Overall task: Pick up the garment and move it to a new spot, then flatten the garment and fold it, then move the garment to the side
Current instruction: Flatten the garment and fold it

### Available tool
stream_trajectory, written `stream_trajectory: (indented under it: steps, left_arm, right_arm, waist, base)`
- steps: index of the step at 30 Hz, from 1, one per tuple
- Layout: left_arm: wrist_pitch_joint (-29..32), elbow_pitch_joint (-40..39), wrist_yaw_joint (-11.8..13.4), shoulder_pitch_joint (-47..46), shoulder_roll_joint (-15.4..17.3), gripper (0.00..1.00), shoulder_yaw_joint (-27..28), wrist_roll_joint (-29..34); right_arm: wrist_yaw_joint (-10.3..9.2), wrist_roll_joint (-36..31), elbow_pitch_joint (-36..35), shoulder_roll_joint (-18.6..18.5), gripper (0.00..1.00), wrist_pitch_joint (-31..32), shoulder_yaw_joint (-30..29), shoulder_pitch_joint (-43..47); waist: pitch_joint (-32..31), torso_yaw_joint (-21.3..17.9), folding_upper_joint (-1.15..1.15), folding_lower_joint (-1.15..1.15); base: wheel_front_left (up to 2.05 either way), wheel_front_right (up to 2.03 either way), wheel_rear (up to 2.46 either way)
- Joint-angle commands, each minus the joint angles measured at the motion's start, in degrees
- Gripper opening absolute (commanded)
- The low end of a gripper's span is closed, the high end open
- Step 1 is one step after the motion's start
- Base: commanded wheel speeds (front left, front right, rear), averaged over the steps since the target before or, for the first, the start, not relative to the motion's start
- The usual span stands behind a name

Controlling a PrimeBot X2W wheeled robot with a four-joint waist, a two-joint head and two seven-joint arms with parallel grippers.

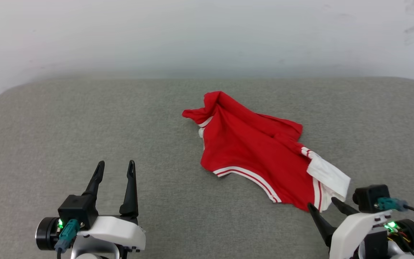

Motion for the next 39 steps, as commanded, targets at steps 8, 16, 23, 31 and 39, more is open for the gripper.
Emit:
stream_trajectory:
  steps: [8, 16, 23, 31, 39]
  left_arm:
    - [-0.97, 1.31, -1.19, -3.12, -1.75, 1.00, 0.53, -0.77]
    - [-1.56, 2.22, -2.41, -4.82, -3.65, 1.00, 1.40, -0.28]
    - [-1.77, 3.35, -3.39, -5.51, -5.01, 1.00, 2.15, 0.09]
    - [-1.82, 3.92, -4.21, -4.72, -5.18, 1.00, 3.23, 0.80]
    - [-1.78, 3.83, -4.16, -3.41, -4.68, 1.00, 3.57, 1.11]
  right_arm:
    - [-0.04, 5.12, 6.75, -6.81, 1.00, 7.11, 9.26, -9.26]
    - [-0.05, 6.01, 14.26, -10.44, 1.00, 11.60, 16.25, -17.20]
    - [-0.07, 8.86, 23.83, -10.89, 0.00, 18.23, 19.31, -16.56]
    - [-0.09, 9.04, 19.93, -11.65, 0.00, 12.18, 13.47, -20.00]
    - [-0.06, 6.00, 11.00, -11.35, 0.00, 11.73, 0.73, -15.32]
  waist:
    - [4.51, 6.24, 0.00, 0.00]
    - [8.46, 9.62, 0.00, 0.00]
    - [9.61, 9.94, 0.00, 0.00]
    - [8.25, 6.70, 0.00, 0.00]
    - [6.55, 2.54, 0.00, 0.00]
  base:
    - [0.00, 0.00, 0.00]
    - [0.00, 0.00, 0.00]
    - [0.00, 0.00, 0.00]
    - [0.00, 0.00, 0.00]
    - [0.00, 0.00, 0.00]
